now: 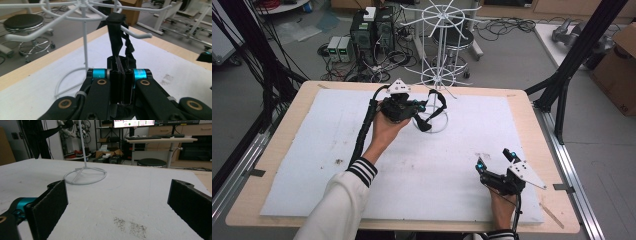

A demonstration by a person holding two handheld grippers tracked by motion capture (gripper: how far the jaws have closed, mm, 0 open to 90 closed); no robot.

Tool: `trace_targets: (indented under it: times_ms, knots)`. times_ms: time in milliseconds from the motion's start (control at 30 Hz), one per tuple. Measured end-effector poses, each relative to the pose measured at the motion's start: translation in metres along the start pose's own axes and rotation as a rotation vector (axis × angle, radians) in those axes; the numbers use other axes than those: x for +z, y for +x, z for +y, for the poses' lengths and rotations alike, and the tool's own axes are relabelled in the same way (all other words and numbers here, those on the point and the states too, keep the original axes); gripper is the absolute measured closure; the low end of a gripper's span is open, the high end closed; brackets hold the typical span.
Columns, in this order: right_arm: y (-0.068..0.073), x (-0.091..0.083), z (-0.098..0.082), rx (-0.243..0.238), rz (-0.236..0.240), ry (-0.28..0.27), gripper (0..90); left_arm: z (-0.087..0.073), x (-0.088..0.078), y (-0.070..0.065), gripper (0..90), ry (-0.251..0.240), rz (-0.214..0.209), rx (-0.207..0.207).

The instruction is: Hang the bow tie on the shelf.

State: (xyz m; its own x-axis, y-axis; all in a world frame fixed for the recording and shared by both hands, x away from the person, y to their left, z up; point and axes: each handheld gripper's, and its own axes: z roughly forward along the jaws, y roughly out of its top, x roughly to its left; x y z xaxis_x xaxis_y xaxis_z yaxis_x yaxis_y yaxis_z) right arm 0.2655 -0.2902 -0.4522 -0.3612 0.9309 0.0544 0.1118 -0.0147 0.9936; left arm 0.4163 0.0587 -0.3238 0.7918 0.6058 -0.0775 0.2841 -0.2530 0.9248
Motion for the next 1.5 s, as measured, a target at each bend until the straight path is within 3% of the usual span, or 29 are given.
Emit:
trace_targets:
  times_ms: [200,267,333,433,600,767,833,933,1100,1200,1300,1400,1500]
  knots:
    - [0.0,0.0,0.0,0.006,-0.001,0.0,1.9,-0.011,-0.001,0.007,76.0,0.004,-0.009,-0.034]
    - [0.0,0.0,0.0,0.006,0.0,0.0,1.9,-0.014,-0.001,0.009,61.2,0.013,-0.018,-0.065]
    - [0.0,0.0,0.0,0.008,0.0,0.0,1.9,-0.016,-0.001,0.01,44.5,0.062,-0.025,-0.07]
    - [0.0,0.0,0.0,0.007,0.001,0.0,1.9,-0.022,-0.006,0.011,24.6,0.054,-0.081,-0.048]
    - [0.001,-0.001,0.0,0.004,0.001,-0.005,1.9,-0.035,-0.027,0.014,9.1,-0.007,-0.055,-0.02]
    - [0.001,-0.001,0.0,0.0,0.001,-0.008,1.9,-0.051,-0.06,0.022,6.8,-0.07,-0.058,-0.01]
    - [0.001,-0.001,0.0,-0.002,0.001,-0.01,1.9,-0.059,-0.075,0.023,6.8,-0.074,-0.034,0.026]
    - [0.001,-0.001,0.0,-0.002,0.001,-0.005,1.9,-0.074,-0.099,0.024,6.8,-0.099,-0.003,0.041]
    - [0.001,0.0,0.0,0.0,-0.004,0.001,1.9,-0.112,-0.139,0.026,6.8,-0.148,0.063,0.09]
    - [0.001,0.0,0.0,-0.003,-0.004,0.004,1.9,-0.139,-0.165,0.029,6.8,-0.206,0.104,0.08]
    - [0.001,0.0,0.0,-0.005,-0.007,0.004,1.9,-0.168,-0.185,0.032,6.8,-0.277,0.134,0.041]
    - [0.001,0.0,0.0,-0.013,-0.004,0.007,1.9,-0.19,-0.193,0.034,6.8,-0.335,0.154,-0.007]
    - [0.002,0.001,0.0,-0.017,-0.003,0.009,1.9,-0.204,-0.191,0.032,6.8,-0.371,0.174,-0.011]
